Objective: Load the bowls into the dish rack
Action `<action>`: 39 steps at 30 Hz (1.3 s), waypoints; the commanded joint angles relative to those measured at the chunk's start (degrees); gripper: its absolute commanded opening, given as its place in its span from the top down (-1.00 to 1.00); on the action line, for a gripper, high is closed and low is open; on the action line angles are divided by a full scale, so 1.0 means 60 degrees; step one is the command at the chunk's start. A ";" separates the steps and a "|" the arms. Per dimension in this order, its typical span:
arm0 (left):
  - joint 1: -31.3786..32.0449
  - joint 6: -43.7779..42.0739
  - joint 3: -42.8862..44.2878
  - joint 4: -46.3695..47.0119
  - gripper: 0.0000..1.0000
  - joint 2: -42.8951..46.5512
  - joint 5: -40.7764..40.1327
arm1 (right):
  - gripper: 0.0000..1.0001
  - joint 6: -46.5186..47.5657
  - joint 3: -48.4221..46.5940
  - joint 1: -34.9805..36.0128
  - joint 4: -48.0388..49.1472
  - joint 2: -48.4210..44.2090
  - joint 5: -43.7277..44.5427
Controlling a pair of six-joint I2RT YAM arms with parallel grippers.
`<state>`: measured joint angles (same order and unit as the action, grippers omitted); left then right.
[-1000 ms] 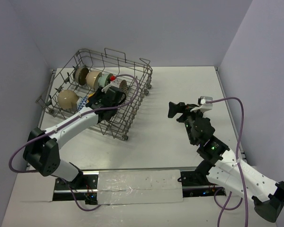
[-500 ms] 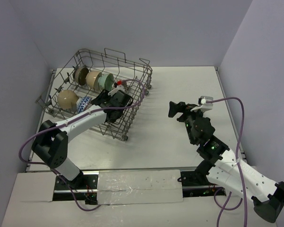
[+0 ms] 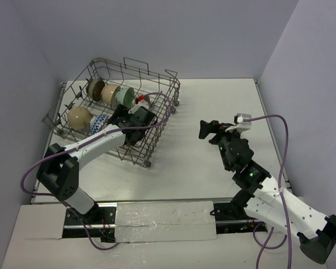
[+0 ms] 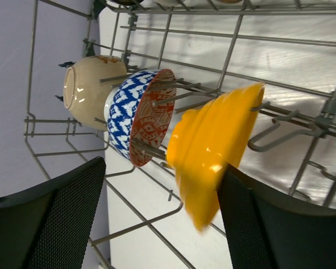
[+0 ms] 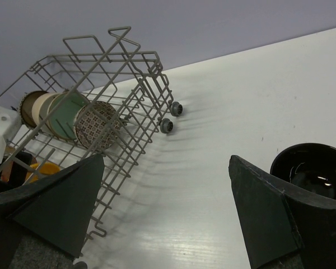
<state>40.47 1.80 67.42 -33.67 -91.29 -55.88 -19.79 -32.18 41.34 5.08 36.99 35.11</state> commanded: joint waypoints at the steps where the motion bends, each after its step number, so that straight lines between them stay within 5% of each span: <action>1: 0.0081 0.0446 0.0467 -0.0130 -0.69 0.0609 0.0552 | -1.00 -0.0041 0.0003 -0.0064 0.0340 0.0016 0.0095; 13: -0.0020 0.1120 0.0995 -0.0394 -0.91 0.1165 0.1154 | -1.00 0.0003 -0.0041 -0.0079 0.0310 0.0060 -0.0023; 20: -0.1206 0.1882 0.1215 -0.0206 -0.95 0.2190 0.2498 | -0.99 -0.0756 -0.0625 -0.0503 -0.0728 0.0484 0.0563; 29: -0.2481 0.2058 0.0251 0.1303 -0.99 0.3684 0.3657 | -0.91 -0.3101 -0.2119 -0.4412 -0.4169 0.2970 -0.1017; 39: -0.2980 0.1268 -0.1919 0.3545 -0.98 0.5662 0.5123 | -0.75 -0.4011 -0.2107 -0.6800 -0.4275 0.5610 -0.2482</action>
<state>22.72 11.79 57.93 -19.62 -60.05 -29.74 -40.51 -43.99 2.74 -19.97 67.96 23.18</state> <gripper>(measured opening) 0.991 0.889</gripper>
